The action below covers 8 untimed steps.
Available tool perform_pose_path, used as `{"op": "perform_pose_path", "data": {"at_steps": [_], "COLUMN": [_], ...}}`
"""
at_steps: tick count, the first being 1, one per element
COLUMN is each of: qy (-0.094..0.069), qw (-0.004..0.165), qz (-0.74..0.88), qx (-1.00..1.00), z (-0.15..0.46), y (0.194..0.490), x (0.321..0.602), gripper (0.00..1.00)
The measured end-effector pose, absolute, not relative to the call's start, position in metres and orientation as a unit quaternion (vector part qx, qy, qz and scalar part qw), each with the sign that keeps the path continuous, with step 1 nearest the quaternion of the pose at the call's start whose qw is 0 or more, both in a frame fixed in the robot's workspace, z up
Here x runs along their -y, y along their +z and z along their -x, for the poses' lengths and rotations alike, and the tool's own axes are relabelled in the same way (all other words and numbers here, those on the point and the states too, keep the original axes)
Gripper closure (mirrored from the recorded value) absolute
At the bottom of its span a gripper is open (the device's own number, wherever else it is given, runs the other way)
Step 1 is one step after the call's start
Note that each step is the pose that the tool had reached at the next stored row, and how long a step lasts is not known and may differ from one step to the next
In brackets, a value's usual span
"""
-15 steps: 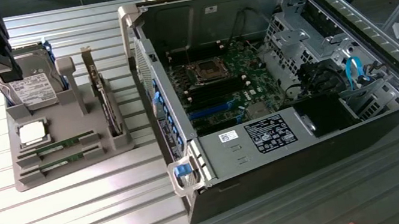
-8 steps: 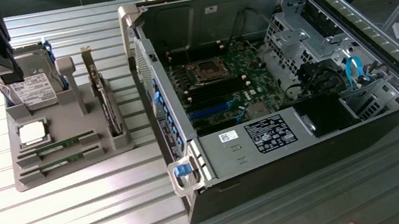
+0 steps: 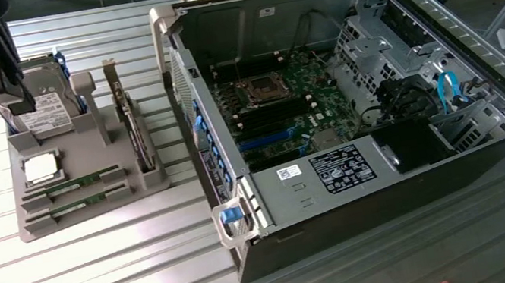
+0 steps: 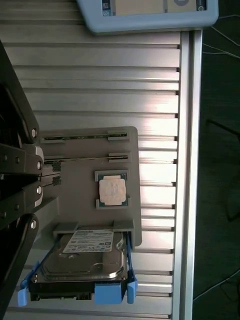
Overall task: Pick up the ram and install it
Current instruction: 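Pick up the ram and move it above insertion slot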
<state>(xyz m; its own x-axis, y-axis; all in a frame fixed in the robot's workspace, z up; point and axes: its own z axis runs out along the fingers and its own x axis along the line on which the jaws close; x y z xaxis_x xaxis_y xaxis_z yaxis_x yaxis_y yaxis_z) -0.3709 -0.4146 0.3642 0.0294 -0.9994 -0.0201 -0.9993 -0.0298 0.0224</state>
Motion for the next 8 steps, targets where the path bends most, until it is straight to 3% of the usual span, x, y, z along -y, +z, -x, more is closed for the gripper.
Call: {"op": "perform_pose_path", "data": {"at_steps": [8], "qy": [-0.015], "qw": [0.001], "qz": [-0.717], "qx": [0.696], "z": [0.371], "y": [0.351], "x": [0.415], "gripper": [0.9]}}
